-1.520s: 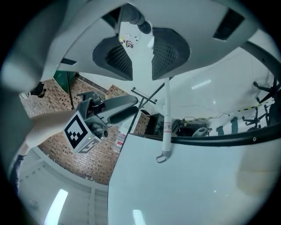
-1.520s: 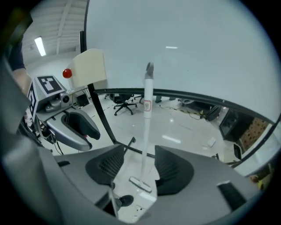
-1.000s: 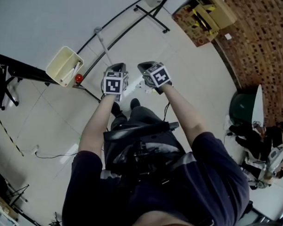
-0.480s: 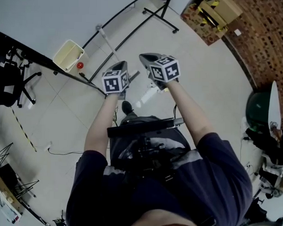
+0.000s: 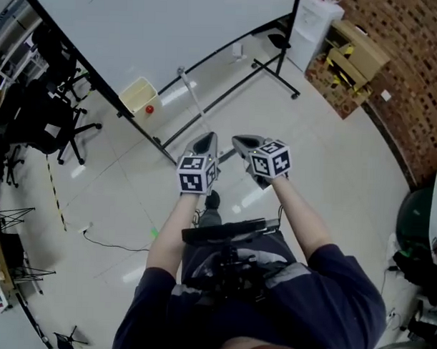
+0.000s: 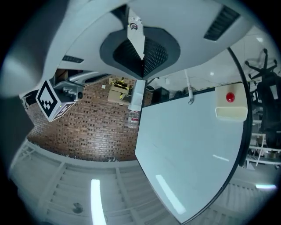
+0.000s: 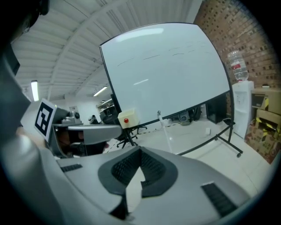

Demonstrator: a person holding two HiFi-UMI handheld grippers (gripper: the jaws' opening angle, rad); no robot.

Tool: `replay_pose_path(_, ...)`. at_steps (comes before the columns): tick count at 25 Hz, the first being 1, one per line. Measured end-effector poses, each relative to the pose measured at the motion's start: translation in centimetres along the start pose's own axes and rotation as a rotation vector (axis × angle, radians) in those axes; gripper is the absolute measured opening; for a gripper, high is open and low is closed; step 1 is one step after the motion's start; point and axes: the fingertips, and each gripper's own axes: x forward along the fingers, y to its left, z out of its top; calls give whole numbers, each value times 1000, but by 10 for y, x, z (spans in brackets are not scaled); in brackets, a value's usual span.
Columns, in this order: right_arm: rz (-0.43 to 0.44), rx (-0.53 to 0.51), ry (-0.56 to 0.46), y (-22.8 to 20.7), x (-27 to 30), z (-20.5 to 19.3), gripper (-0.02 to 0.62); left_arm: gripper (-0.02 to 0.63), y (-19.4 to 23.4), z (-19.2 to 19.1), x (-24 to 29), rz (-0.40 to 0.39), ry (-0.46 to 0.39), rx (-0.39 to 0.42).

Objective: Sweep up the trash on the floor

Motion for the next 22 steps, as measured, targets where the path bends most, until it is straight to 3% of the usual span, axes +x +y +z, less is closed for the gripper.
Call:
replay_pose_path(5, 74, -127, 48, 39, -19, -13, 9, 17, -8, 17, -35, 18, -22, 155)
replay_pose_path(10, 84, -115, 48, 55, -29, -5, 9, 17, -19, -1, -50, -30, 16, 276)
replay_pose_path(14, 49, -182, 129, 82, -22, -16, 9, 17, -19, -15, -76, -100, 23, 320)
replay_pose_path(17, 26, -212, 152, 113, -2, -22, 9, 17, 5, -15, -104, -114, 9, 353)
replay_pose_path(22, 39, -232, 147, 176, 35, -18, 10, 17, 55, -18, -140, -133, 8, 307)
